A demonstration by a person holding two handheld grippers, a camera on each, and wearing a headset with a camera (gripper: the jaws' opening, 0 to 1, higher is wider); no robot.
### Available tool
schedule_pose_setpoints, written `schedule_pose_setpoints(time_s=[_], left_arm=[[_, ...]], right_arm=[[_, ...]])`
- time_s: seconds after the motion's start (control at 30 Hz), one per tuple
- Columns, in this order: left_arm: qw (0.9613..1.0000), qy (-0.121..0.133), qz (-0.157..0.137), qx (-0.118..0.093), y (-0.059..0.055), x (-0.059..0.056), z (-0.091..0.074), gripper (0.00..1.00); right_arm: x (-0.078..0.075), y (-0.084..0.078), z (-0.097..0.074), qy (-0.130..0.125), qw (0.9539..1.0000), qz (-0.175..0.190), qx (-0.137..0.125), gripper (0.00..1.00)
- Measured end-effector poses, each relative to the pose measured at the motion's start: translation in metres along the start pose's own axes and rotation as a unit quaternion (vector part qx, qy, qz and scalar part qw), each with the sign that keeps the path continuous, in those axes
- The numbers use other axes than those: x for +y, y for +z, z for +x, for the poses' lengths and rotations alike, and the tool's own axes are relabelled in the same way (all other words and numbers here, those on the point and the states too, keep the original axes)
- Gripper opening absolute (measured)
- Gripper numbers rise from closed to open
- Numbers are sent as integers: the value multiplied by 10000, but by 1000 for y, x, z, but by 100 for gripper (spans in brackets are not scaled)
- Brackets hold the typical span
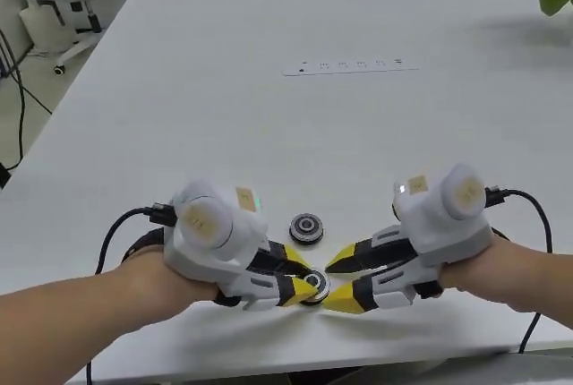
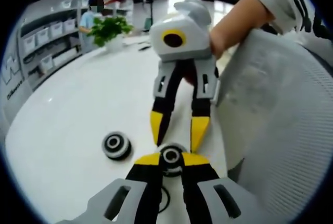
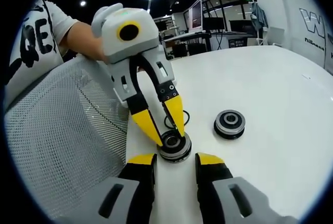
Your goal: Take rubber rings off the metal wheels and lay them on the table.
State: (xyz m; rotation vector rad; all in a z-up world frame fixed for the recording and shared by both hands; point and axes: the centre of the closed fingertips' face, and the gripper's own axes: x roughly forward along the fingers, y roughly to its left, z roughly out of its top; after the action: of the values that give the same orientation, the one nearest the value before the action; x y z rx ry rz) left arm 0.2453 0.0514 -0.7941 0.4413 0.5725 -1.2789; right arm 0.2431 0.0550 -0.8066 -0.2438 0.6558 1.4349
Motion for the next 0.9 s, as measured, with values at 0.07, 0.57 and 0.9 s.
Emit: schedule_pose_setpoints(time_s=[0.07,0.57,0.9], left_arm=[[10000,19,-33,-18,0,1,0,14],[9999,69,-96,-64,0,2,0,13],[9998,78,-124,-97,0,2,0,13]], right_arm=[[0,0,1,1,10000,-35,0,28],[3,4,5,-45,9988,-483,13,24],[2,2,4,-68,9980,-621,72,23]])
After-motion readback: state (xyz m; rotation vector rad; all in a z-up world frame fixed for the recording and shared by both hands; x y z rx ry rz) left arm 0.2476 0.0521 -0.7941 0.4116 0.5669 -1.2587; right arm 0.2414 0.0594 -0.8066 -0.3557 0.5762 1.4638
